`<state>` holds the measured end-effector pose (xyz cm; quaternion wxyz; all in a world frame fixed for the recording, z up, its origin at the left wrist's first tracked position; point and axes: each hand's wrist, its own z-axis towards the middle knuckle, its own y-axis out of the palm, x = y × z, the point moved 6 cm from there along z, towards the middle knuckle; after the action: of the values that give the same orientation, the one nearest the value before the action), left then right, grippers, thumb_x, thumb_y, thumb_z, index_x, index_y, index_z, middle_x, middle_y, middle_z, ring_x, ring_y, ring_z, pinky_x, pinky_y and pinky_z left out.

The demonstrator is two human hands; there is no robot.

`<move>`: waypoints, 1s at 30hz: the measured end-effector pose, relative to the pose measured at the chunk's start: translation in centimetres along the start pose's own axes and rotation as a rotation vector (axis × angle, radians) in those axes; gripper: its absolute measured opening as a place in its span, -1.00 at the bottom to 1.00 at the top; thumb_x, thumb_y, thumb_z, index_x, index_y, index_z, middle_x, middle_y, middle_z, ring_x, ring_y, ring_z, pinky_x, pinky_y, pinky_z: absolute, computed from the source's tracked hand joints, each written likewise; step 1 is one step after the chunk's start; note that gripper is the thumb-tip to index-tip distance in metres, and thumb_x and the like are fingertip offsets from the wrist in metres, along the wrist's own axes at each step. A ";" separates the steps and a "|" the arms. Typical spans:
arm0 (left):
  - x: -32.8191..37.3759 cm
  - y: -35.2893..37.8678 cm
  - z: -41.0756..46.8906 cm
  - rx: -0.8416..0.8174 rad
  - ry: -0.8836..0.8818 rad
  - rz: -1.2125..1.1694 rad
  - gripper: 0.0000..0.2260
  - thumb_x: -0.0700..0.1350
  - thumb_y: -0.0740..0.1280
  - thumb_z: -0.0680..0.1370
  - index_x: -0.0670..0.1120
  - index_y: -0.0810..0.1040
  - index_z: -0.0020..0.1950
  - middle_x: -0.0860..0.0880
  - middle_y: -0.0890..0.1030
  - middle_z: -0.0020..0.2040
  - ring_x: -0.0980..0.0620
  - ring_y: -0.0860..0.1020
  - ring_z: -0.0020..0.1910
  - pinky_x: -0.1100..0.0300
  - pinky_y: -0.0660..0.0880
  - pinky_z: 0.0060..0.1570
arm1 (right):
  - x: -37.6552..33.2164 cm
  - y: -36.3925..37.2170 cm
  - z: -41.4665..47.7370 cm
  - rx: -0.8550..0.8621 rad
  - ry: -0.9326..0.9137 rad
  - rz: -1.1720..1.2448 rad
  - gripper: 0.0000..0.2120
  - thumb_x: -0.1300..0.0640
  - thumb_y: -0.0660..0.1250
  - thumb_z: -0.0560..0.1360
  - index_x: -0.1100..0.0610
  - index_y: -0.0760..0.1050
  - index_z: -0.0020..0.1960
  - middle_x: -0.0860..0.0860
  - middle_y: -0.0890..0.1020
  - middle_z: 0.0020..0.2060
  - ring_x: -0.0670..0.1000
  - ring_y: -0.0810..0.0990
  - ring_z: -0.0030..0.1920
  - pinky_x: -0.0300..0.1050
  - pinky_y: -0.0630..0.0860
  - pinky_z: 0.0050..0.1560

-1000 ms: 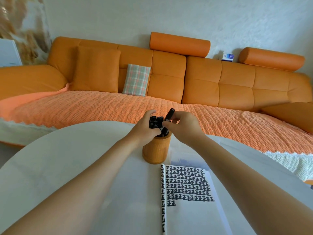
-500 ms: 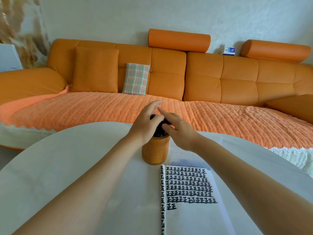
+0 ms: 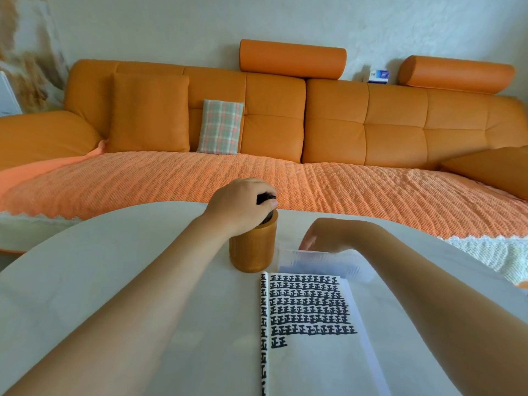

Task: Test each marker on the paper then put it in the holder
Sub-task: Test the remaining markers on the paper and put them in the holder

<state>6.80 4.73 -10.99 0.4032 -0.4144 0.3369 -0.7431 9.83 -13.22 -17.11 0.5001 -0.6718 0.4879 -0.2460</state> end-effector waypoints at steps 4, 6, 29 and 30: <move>0.2 0.6 -0.1 -0.022 -0.004 -0.027 -0.73 0.01 0.16 0.58 0.14 0.51 0.25 0.16 0.46 0.30 0.05 0.37 0.30 0.03 0.45 0.15 | 0.2 0.5 0.9 -0.038 -0.001 -0.029 -0.76 0.04 0.31 0.54 -0.13 0.64 0.15 -0.15 0.63 0.18 -0.02 0.55 0.19 -0.01 0.44 0.34; 0.2 1.1 -0.2 -0.039 -0.005 -0.011 -0.69 0.08 0.16 0.59 0.16 0.47 0.32 0.15 0.41 0.37 0.04 0.31 0.35 0.04 0.38 0.19 | 0.1 0.4 1.2 -0.034 -0.010 -0.048 -0.78 0.05 0.31 0.53 -0.10 0.65 0.12 -0.13 0.64 0.15 0.00 0.56 0.17 -0.01 0.46 0.32; 0.4 1.2 -0.3 -0.076 0.003 0.097 -0.56 0.18 0.13 0.61 0.15 0.32 0.48 0.15 0.32 0.48 0.04 0.22 0.46 -0.05 0.33 0.31 | 1.2 -1.8 0.3 0.330 0.015 -0.019 -0.67 -0.06 0.45 0.47 -0.03 0.62 0.22 -0.09 0.61 -0.04 -0.06 0.53 -0.11 -0.17 0.46 -0.19; 0.5 1.2 -0.3 -0.088 0.011 0.122 -0.55 0.20 0.13 0.61 0.14 0.30 0.49 0.14 0.31 0.49 0.03 0.21 0.47 -0.05 0.30 0.33 | 1.2 -2.4 -0.3 0.379 0.019 0.004 -0.65 -0.08 0.46 0.46 -0.04 0.61 0.22 -0.10 0.57 -0.07 -0.07 0.51 -0.14 -0.18 0.43 -0.24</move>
<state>6.74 3.86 -11.94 0.4273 -0.4063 0.3960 -0.7040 11.02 -14.35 -15.03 0.6137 -0.5623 0.4388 -0.3386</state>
